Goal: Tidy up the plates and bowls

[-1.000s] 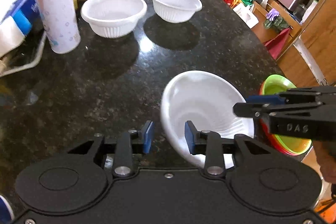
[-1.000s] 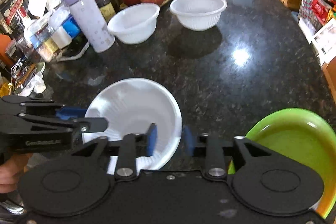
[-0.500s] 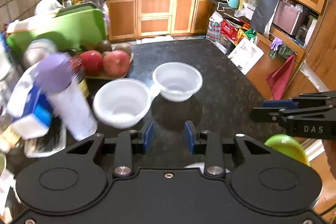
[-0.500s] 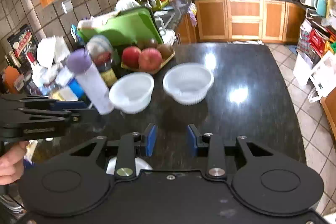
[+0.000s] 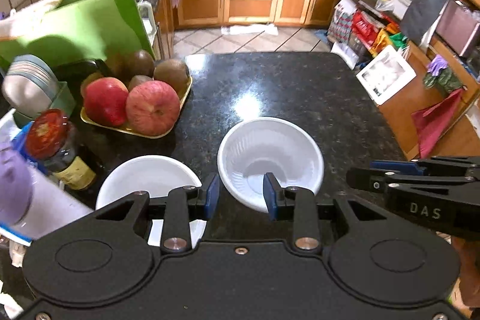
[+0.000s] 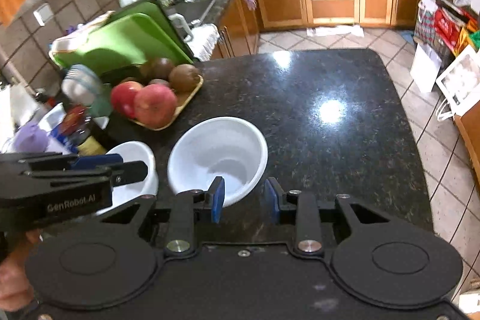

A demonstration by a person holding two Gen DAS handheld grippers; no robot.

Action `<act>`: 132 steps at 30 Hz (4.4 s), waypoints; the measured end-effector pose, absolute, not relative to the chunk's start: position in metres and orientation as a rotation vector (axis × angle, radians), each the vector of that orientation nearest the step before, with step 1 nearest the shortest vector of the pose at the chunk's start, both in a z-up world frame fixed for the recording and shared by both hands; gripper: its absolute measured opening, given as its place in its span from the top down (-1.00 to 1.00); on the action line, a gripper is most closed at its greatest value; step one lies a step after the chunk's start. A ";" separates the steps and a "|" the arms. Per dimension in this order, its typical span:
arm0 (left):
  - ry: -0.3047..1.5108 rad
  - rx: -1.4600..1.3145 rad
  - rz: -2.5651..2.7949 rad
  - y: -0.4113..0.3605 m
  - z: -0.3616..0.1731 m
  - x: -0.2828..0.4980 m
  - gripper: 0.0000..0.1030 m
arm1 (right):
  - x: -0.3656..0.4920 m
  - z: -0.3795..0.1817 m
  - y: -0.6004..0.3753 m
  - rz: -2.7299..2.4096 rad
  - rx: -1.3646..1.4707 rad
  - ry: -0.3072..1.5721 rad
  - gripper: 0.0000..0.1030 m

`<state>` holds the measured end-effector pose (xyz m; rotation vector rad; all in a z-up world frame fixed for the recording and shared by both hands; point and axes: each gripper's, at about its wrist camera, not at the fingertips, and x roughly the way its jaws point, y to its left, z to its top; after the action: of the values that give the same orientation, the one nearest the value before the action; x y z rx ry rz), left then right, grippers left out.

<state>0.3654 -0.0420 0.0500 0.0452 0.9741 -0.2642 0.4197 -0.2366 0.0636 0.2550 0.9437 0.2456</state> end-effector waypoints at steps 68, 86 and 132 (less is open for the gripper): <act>1.027 0.229 -0.342 -0.004 0.045 0.182 0.63 | 0.181 0.052 -0.160 0.366 0.036 0.970 0.69; 1.092 0.236 -0.355 0.003 -0.003 0.178 0.39 | 0.184 0.018 -0.157 0.363 0.028 1.050 0.61; 1.026 0.169 -0.352 0.019 0.030 0.176 0.12 | 0.196 0.048 -0.171 0.420 0.032 0.928 0.37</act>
<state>0.1757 0.0193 0.0301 0.1688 1.0259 -0.3518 0.1957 -0.1705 0.0478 0.0325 0.9279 0.4200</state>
